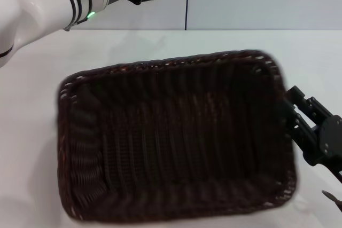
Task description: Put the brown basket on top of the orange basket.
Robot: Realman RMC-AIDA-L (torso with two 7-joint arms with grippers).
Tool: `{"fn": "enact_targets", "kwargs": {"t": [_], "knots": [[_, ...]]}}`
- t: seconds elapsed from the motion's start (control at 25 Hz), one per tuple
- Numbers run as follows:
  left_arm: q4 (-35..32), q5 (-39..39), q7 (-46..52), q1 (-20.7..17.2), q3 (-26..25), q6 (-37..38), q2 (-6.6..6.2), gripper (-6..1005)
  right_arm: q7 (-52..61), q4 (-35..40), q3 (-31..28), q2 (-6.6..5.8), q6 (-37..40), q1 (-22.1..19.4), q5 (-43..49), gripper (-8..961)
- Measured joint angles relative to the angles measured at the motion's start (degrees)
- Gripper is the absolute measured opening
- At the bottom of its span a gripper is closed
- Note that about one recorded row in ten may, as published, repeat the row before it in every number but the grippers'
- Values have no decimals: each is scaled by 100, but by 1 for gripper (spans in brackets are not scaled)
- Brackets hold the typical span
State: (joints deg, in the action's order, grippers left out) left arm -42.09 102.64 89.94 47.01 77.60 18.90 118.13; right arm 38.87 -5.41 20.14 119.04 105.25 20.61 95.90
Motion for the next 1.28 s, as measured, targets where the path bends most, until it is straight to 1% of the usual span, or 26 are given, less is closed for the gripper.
{"fn": "enact_targets", "kwargs": {"t": [0.16, 0.32, 0.44, 0.48, 0.56, 0.6, 0.68, 0.72, 0.76, 0.8, 0.84, 0.88, 0.92, 0.96, 1.0, 1.04, 1.08, 1.12, 1.16, 1.2, 1.24, 1.28], "knots": [[23, -9, -1, 12, 0, 0, 0, 846, 10, 38, -12, 1, 0, -6, 0, 322], [29, -33, -3, 19, -34, -24, 9, 846, 12, 199, -62, 4, 27, -19, -47, 515], [16, -56, -3, -3, -63, -32, 18, 846, 13, 336, -156, 4, 99, -23, -68, 574], [-2, -90, -3, -24, -74, -34, 21, 846, 13, 417, -254, 5, 132, -23, -71, 594], [-59, -241, -3, -94, -87, -36, 21, 846, 14, 581, -468, 0, 173, 1, -77, 594], [-59, -241, -3, -94, -87, -36, 21, 846, 17, 767, -744, -22, 172, 76, -81, 594], [-276, -571, -6, -285, -90, -41, 11, 846, 19, 939, -1157, -35, 97, 156, -93, 594], [-394, -722, -33, -374, -96, -43, 11, 846, 19, 1074, -1467, -35, -6, 221, -103, 594], [-394, -722, -33, -374, -96, -43, 11, 846, 19, 1074, -1467, -35, -6, 221, -103, 594], [-513, -925, -96, -475, -108, -45, 10, 846, 18, 1284, -1882, -36, -227, 364, -155, 594], [-513, -925, -96, -475, -108, -45, 10, 846, 18, 1284, -1882, -36, -227, 364, -155, 594], [-513, -925, -96, -475, -108, -45, 10, 846, -9, 1464, -2136, -45, -516, 531, -333, 594], [-735, -1777, -579, -782, -165, -4, 11, 846, -70, 1586, -2228, -50, -740, 652, -518, 594], [-735, -1777, -579, -782, -165, -4, 11, 846, -70, 1586, -2228, -50, -740, 652, -518, 594], [-735, -1777, -579, -782, -165, -4, 11, 846, -200, 1772, -2286, -58, -1189, 858, -830, 594], [-735, -1777, -579, -782, -165, -4, 11, 846, -200, 1772, -2286, -58, -1189, 858, -830, 594], [-758, -2572, -1106, -993, -174, 103, 11, 846, -390, 1978, -2277, -67, -1738, 1090, -1154, 594], [-745, -2998, -1474, -1099, -228, 281, 17, 846, -390, 1978, -2277, -67, -1738, 1090, -1154, 594], [-705, -3365, -1807, -1189, -307, 505, 24, 846, -486, 2055, -2277, -76, -1980, 1205, -1296, 594], [-705, -3365, -1807, -1189, -307, 505, 24, 846, -695, 2126, -2272, -117, -2373, 1400, -1501, 594], [-705, -3365, -1807, -1189, -307, 505, 24, 846, -695, 2126, -2272, -117, -2373, 1400, -1501, 594], [-557, -3940, -2356, -1288, -486, 949, 33, 846, -887, 2128, -2278, -152, -2617, 1562, -1614, 594]]}}
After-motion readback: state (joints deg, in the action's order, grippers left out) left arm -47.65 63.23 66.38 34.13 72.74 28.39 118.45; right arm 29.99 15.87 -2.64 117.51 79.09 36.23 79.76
